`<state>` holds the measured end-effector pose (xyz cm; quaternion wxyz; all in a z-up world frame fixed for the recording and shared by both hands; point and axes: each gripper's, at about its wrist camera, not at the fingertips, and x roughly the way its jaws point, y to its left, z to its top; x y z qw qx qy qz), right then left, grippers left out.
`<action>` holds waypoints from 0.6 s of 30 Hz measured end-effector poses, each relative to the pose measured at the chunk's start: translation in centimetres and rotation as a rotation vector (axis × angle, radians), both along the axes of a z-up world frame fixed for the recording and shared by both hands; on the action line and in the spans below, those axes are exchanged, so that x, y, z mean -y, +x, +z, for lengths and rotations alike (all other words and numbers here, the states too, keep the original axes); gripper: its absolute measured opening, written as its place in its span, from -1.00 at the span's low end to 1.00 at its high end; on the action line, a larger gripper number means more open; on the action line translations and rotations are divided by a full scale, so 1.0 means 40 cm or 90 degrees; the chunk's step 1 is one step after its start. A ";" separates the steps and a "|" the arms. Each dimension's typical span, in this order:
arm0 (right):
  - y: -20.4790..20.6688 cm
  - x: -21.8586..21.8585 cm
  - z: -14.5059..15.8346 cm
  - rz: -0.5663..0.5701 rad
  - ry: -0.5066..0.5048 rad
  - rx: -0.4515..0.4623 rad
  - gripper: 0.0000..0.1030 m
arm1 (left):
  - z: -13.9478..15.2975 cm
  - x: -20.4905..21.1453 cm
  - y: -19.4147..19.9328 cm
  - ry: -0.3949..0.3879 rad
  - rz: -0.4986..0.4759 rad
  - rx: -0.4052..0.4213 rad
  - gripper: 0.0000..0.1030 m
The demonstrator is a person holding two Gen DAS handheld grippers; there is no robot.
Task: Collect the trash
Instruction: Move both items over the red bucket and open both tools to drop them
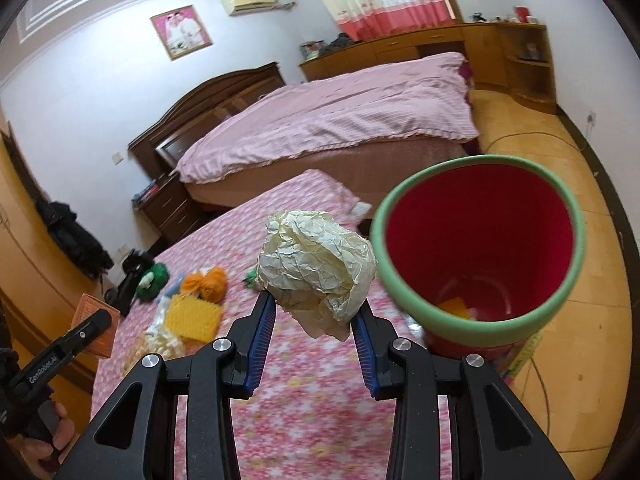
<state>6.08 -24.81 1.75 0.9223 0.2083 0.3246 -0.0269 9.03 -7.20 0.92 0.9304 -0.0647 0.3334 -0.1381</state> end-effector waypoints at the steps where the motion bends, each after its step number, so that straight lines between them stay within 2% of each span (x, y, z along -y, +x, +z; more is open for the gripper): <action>1: -0.004 0.017 -0.002 -0.010 0.002 -0.001 -0.23 | 0.001 0.016 0.005 0.000 -0.010 -0.003 -0.09; 11: -0.013 0.162 -0.032 -0.087 0.025 -0.018 -0.23 | 0.006 0.216 0.048 0.012 -0.104 -0.009 -0.09; 18: -0.018 0.244 -0.068 -0.130 0.032 -0.038 -0.22 | -0.018 0.351 0.091 0.032 -0.173 -0.022 -0.09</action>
